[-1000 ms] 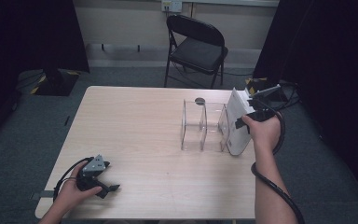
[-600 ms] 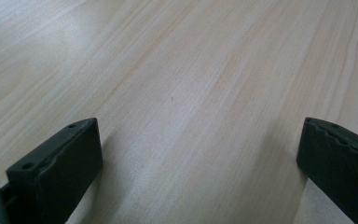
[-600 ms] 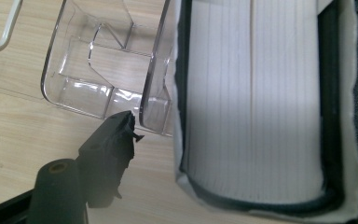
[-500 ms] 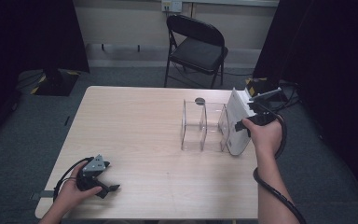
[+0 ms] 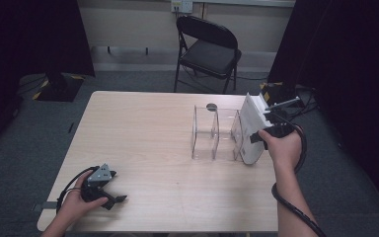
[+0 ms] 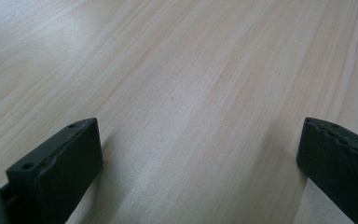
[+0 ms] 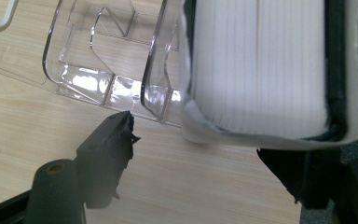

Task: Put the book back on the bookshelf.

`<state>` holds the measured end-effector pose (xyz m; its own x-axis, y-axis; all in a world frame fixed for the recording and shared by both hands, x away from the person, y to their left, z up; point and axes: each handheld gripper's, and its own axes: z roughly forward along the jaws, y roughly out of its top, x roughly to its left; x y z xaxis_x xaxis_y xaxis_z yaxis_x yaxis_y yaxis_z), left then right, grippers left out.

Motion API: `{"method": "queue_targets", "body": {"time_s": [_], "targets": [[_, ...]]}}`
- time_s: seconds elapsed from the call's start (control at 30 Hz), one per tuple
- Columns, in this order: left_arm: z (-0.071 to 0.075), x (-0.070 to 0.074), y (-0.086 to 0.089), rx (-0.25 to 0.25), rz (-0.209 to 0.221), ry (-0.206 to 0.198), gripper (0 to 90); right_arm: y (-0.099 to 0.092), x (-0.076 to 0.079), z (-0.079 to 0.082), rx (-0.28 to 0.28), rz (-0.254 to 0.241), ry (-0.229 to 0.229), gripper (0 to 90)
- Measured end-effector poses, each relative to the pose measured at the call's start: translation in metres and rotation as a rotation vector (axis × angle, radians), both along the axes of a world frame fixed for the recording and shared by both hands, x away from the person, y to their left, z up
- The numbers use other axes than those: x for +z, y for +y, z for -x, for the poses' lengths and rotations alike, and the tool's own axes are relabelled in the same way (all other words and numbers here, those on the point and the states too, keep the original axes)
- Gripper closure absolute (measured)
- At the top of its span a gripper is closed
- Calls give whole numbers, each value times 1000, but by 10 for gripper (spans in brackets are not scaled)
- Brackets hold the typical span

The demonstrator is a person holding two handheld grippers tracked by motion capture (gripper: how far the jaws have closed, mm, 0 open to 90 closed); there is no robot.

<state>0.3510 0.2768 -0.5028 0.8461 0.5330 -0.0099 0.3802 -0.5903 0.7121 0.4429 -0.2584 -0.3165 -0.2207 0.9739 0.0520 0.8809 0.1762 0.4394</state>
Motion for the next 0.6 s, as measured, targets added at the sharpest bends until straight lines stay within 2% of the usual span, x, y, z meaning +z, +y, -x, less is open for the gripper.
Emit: {"method": "queue_targets", "body": {"time_s": [0.6], "targets": [[0,0,0,-1,0,-1,0,-6,0,12,20,-19,-22,210]]}}
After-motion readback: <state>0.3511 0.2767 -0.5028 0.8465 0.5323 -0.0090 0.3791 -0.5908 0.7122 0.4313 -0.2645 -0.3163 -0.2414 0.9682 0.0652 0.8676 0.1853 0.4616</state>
